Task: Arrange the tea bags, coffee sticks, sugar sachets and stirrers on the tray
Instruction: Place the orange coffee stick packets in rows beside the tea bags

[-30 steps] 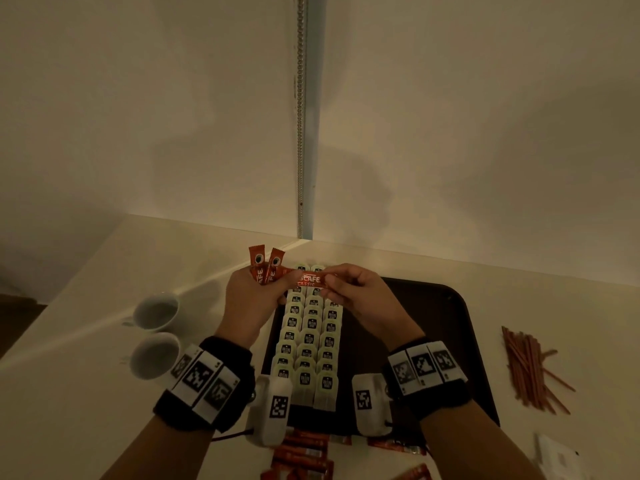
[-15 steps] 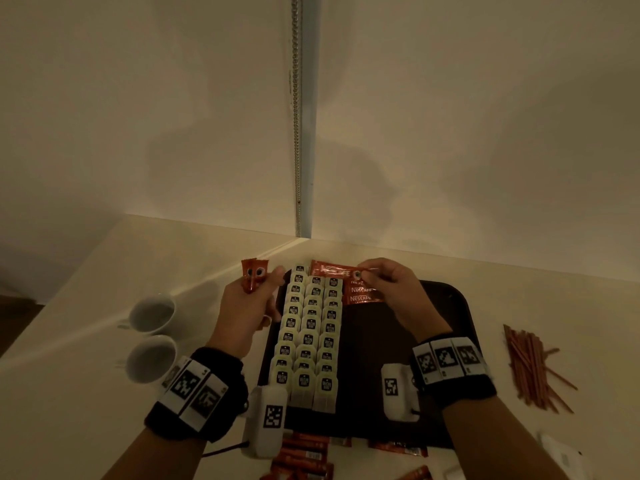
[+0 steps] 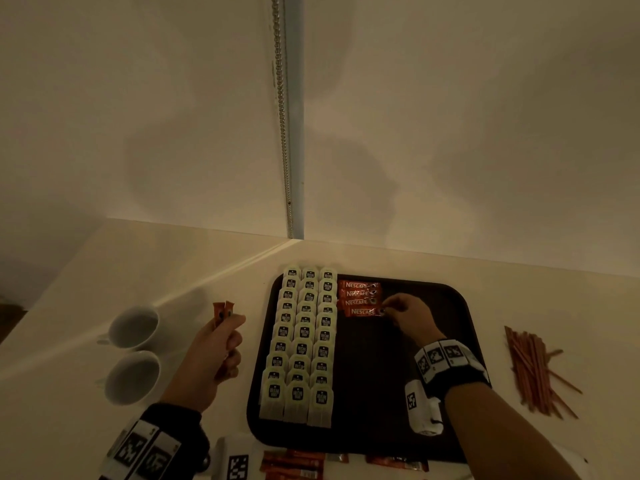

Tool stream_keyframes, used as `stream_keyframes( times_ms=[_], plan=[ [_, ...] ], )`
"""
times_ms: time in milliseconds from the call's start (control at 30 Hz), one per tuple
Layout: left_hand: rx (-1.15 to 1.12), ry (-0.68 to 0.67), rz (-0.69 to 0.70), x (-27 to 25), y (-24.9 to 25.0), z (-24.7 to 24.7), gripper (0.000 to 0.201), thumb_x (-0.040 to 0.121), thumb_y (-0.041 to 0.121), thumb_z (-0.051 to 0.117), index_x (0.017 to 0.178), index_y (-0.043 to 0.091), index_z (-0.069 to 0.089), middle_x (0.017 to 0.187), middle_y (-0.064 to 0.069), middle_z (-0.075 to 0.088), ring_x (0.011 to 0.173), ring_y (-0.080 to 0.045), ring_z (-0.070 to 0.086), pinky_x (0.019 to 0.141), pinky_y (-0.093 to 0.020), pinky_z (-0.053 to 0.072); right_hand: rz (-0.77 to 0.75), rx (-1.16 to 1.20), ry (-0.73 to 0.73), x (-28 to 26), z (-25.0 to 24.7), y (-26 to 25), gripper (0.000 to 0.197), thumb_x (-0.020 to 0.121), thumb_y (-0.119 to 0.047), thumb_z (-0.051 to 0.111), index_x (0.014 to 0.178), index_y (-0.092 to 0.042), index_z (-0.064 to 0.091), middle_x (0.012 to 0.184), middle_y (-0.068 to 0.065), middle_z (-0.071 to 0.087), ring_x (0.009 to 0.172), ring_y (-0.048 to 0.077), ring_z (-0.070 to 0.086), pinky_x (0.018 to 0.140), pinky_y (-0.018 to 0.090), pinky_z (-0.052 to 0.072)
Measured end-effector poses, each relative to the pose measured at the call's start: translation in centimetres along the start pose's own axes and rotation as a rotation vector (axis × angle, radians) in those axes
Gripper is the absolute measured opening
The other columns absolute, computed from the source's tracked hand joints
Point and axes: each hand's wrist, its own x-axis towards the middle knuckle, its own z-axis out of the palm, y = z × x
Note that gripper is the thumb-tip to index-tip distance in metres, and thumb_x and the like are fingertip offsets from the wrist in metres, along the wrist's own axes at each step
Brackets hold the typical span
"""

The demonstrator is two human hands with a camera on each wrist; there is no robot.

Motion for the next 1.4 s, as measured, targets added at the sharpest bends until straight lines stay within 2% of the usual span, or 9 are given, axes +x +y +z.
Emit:
stream_keyframes(
  times_ms=[333, 500, 667, 733, 833, 967, 1233, 1300, 1400],
  plan=[
    [0.004, 0.028, 0.018, 0.6, 0.2, -0.4, 0.015, 0.095, 0.021, 0.052, 0.107, 0.013, 0.05, 0.051, 0.005, 0.035, 0.036, -0.008, 0.028, 0.034, -0.017, 0.025, 0.069, 0.041, 0.084, 1.5, 1.8, -0.5, 0.012, 0.088, -0.013, 0.062, 0.097, -0.02, 0.066, 0.113, 0.0, 0.062, 0.107, 0.015, 0.056, 0.097, 0.033, 0.046],
    [0.007, 0.006, 0.015, 0.6, 0.2, -0.3, 0.015, 0.095, 0.022, 0.051, 0.107, 0.013, 0.052, 0.052, 0.005, 0.036, 0.037, -0.008, 0.029, 0.035, -0.018, 0.025, 0.08, 0.057, 0.159, 1.5, 2.1, -0.7, 0.014, 0.088, -0.011, 0.061, 0.102, -0.014, 0.065, 0.112, 0.003, 0.063, 0.102, 0.011, 0.054, 0.089, 0.025, 0.041],
    [-0.01, -0.007, 0.018, 0.7, 0.1, -0.4, 0.004, 0.095, 0.017, 0.049, 0.091, 0.017, 0.048, 0.053, 0.004, 0.037, 0.036, -0.007, 0.03, 0.035, -0.016, 0.024, 0.092, 0.046, 0.194, 1.5, 2.4, -0.9, 0.016, 0.088, -0.009, 0.061, 0.104, -0.011, 0.064, 0.111, 0.004, 0.063, 0.101, 0.013, 0.055, 0.086, 0.022, 0.04],
    [-0.027, -0.017, 0.013, 0.7, 0.1, -0.3, 0.015, 0.094, 0.012, 0.043, 0.081, 0.018, 0.039, 0.053, 0.003, 0.039, 0.036, -0.008, 0.031, 0.034, -0.016, 0.025, 0.088, 0.035, 0.199, 1.5, 2.5, -0.8, 0.016, 0.088, -0.009, 0.061, 0.103, -0.01, 0.064, 0.11, 0.006, 0.063, 0.095, 0.01, 0.053, 0.084, 0.021, 0.04],
    [-0.047, -0.042, -0.004, 0.6, 0.1, -0.1, 0.012, 0.095, 0.009, 0.039, 0.084, 0.015, 0.041, 0.059, -0.003, 0.05, 0.039, -0.011, 0.04, 0.034, -0.017, 0.031, 0.102, 0.028, 0.208, 1.7, 2.6, -0.8, 0.015, 0.087, -0.009, 0.061, 0.102, -0.01, 0.063, 0.109, 0.006, 0.063, 0.094, 0.01, 0.053, 0.082, 0.021, 0.042],
    [-0.025, -0.078, 0.007, 0.6, 0.2, 0.7, 0.01, 0.096, 0.012, 0.049, 0.102, 0.01, 0.057, 0.078, -0.01, 0.064, 0.054, -0.017, 0.056, 0.038, -0.02, 0.041, 0.101, 0.0, 0.228, 1.8, 2.8, -0.8, 0.017, 0.086, -0.009, 0.063, 0.103, -0.008, 0.062, 0.109, 0.008, 0.063, 0.093, 0.012, 0.055, 0.081, 0.022, 0.043],
    [0.153, -0.115, 0.173, 0.3, 2.4, 3.6, 0.014, 0.079, 0.011, 0.073, 0.091, 0.006, 0.066, 0.069, -0.002, 0.068, 0.052, -0.011, 0.06, 0.045, -0.016, 0.044, 0.019, 0.144, 0.272, -0.4, 1.6, -4.0, 0.022, 0.088, -0.016, 0.062, 0.107, -0.007, 0.058, 0.109, 0.009, 0.062, 0.097, 0.017, 0.057, 0.077, 0.023, 0.045],
    [0.199, -0.133, 0.216, 0.1, 3.1, 4.4, 0.015, 0.077, 0.009, 0.075, 0.088, 0.006, 0.067, 0.068, -0.002, 0.07, 0.05, -0.011, 0.061, 0.047, -0.017, 0.044, -0.146, 0.287, 0.209, -2.5, 1.3, -7.1, 0.014, 0.09, -0.021, 0.06, 0.102, -0.013, 0.059, 0.105, 0.003, 0.063, 0.095, 0.015, 0.058, 0.081, 0.026, 0.049],
    [0.251, -0.16, 0.279, -0.4, 3.9, 5.6, 0.008, 0.078, 0.009, 0.075, 0.083, 0.01, 0.069, 0.068, -0.003, 0.071, 0.05, -0.01, 0.062, 0.047, -0.016, 0.044, -0.359, 0.481, -0.17, -6.7, 1.2, -11.6, 0.014, 0.093, -0.027, 0.054, 0.103, -0.02, 0.061, 0.099, -0.002, 0.063, 0.089, 0.011, 0.061, 0.075, 0.024, 0.051]
  ],
)
